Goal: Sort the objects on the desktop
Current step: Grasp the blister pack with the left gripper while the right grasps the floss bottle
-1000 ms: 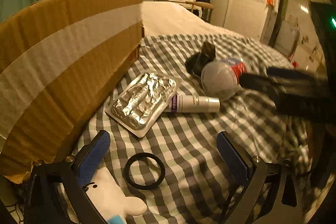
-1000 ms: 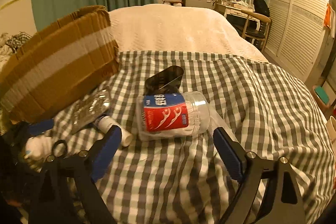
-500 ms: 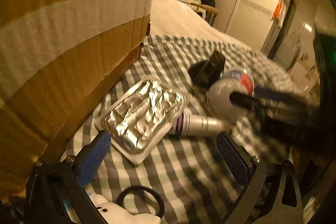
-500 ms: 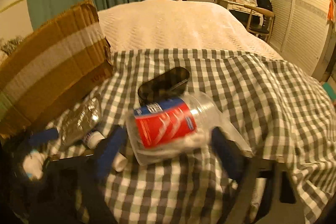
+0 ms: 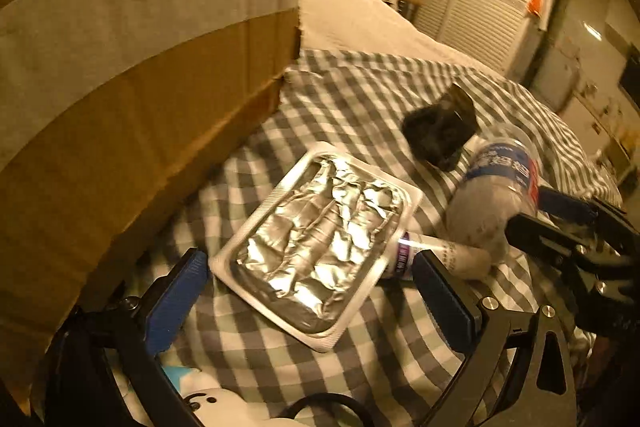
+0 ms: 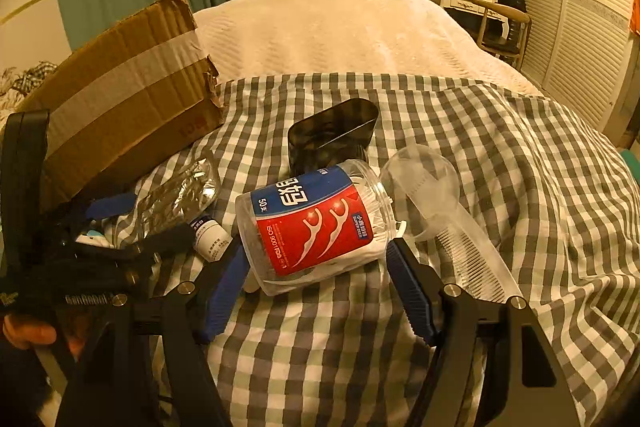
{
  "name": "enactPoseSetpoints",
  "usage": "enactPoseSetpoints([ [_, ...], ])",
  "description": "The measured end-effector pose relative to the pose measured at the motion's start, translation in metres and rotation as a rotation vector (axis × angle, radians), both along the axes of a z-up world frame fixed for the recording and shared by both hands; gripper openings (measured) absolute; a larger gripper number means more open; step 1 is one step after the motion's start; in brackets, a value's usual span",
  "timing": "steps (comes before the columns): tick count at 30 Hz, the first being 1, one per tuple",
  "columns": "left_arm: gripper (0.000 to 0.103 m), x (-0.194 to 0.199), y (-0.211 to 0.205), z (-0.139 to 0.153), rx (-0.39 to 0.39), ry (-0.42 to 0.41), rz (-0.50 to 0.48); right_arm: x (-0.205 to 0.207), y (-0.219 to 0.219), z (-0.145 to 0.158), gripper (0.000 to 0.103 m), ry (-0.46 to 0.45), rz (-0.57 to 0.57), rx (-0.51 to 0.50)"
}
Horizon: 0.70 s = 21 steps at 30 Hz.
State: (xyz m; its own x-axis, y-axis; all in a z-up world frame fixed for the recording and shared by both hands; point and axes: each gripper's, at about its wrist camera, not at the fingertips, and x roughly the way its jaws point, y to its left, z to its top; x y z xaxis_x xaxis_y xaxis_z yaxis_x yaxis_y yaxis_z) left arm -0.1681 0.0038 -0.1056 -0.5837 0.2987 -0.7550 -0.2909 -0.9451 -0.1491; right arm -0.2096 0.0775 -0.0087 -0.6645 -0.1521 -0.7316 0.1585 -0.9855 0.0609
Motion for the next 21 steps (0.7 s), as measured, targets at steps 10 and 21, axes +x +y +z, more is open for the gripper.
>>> enactPoseSetpoints([
  [10,0.073,0.009,0.001,0.009,0.007,0.029,-0.063,0.002,0.0,0.003,0.069,-0.006,-0.015,-0.001],
  [21,0.073,0.021,0.011,0.023,-0.031,0.071,-0.122,0.002,-0.009,0.012,0.038,-0.01,0.014,-0.007],
])
